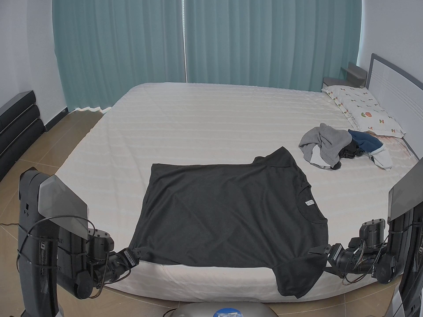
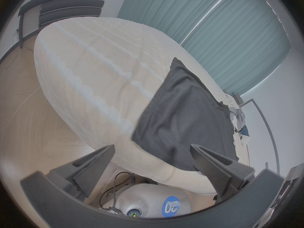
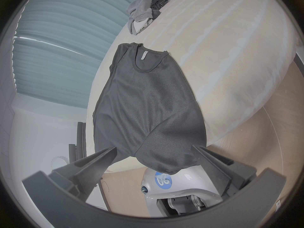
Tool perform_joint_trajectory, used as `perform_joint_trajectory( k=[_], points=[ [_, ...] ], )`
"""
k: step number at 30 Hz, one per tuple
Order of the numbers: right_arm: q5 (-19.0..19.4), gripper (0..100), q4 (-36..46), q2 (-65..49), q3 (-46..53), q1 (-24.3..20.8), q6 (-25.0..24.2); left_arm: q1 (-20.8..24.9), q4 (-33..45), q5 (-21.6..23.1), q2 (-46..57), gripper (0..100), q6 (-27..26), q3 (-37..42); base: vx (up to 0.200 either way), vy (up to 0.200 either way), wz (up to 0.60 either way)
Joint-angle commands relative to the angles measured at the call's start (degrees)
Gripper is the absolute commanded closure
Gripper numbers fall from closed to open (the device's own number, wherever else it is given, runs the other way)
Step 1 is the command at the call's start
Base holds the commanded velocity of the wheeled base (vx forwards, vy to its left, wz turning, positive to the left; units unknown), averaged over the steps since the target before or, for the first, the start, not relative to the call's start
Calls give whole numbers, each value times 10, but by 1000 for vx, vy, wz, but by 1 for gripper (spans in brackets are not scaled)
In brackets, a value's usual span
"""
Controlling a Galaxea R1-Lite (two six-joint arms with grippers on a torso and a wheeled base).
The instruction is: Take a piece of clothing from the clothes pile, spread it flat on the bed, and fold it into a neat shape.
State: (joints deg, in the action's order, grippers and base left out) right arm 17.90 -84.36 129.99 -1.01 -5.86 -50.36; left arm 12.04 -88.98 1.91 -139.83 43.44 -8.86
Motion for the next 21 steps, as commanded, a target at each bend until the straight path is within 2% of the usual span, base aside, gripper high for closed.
perform_joint_trajectory(
  k=[1,4,6,14,21],
  points=[
    [0,0,0,1,10,0,0,52,-10,-51,-4,0,9,-21,0,0,0],
    [-1,0,0,1,10,0,1,72,-10,-110,-25,0,9,-34,0,0,0],
    [-1,0,0,3,10,0,1,83,-10,-120,-26,0,13,-34,0,0,0],
    [-20,0,0,11,10,-9,2,99,-10,-125,-22,0,33,-27,0,0,0],
    [-21,0,-1,11,10,-13,2,100,-10,-125,-26,0,33,-48,0,0,0]
  ],
)
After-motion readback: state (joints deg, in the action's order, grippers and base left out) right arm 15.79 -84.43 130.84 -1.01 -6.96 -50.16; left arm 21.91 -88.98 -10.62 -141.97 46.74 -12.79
